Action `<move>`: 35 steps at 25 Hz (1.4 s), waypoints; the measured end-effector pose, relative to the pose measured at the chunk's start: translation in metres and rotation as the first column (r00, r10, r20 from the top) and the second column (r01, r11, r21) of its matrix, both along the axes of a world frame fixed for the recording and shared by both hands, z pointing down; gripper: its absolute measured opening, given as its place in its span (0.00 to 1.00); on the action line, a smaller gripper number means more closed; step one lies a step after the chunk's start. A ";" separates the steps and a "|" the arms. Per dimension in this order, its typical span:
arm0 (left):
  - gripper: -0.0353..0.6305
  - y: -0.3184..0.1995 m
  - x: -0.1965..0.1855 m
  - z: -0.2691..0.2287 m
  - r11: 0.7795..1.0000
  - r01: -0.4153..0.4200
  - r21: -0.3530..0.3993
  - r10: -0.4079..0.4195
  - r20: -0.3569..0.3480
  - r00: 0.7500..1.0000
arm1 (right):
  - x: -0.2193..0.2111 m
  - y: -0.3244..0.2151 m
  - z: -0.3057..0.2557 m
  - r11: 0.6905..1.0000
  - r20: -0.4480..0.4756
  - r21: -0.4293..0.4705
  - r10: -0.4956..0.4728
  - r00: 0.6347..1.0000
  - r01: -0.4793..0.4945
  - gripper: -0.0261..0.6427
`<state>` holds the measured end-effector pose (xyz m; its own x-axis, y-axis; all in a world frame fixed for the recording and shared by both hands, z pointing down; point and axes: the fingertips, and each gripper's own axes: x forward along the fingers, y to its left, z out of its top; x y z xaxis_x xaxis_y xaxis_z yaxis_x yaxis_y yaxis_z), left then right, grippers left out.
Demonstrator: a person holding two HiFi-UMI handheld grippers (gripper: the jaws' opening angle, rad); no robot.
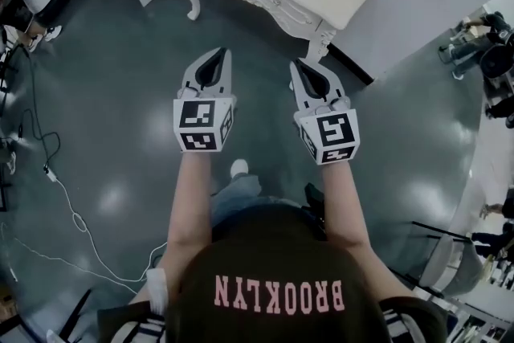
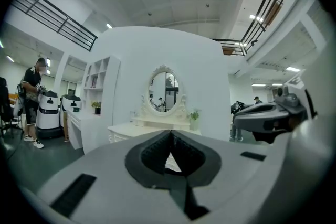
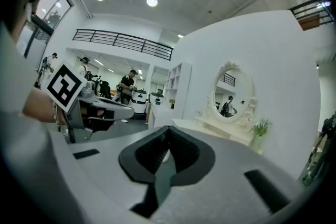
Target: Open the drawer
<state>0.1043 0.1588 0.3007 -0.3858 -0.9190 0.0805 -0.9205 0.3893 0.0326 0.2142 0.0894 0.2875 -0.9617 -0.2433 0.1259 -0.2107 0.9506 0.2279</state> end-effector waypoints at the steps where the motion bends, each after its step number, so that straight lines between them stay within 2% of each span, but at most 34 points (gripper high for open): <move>1: 0.06 -0.004 -0.011 -0.001 1.000 -0.010 -0.002 0.010 -0.001 1.000 | -0.011 -0.005 -0.002 1.000 0.005 -0.001 0.010 1.000 -0.010 0.03; 8: 0.06 -0.020 -0.066 0.003 0.999 -0.041 -0.014 0.041 -0.019 0.999 | -0.066 -0.023 0.006 0.999 -0.028 -0.013 0.043 0.999 -0.043 0.03; 17: 0.06 -0.056 -0.107 0.021 0.996 -0.051 -0.071 0.051 -0.006 0.999 | -0.112 -0.075 0.035 0.991 -0.046 -0.091 0.094 0.995 -0.097 0.03; 23: 0.06 -0.087 -0.152 0.037 0.994 -0.047 -0.103 0.047 -0.003 0.999 | -0.162 -0.117 0.057 0.984 -0.045 -0.135 0.110 0.993 -0.115 0.03; 26: 0.06 -0.106 -0.182 0.048 0.987 -0.067 -0.144 0.068 -0.001 0.998 | -0.193 -0.138 0.072 0.976 -0.064 -0.163 0.132 0.989 -0.141 0.03; 31: 0.06 -0.146 -0.227 0.054 0.981 -0.095 -0.171 0.093 -0.020 0.995 | -0.232 -0.176 0.084 0.965 -0.096 -0.188 0.167 0.981 -0.183 0.03; 35: 0.06 -0.189 -0.259 0.067 0.969 -0.165 -0.186 0.159 -0.049 0.986 | -0.259 -0.216 0.105 0.942 -0.149 -0.216 0.228 0.962 -0.257 0.04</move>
<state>-0.1551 -0.0299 0.3676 -0.2270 -0.9361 0.2686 -0.9716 0.2368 0.0043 -0.0447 -0.1271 0.3924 -0.8514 -0.4179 0.3170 -0.4263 0.9034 0.0463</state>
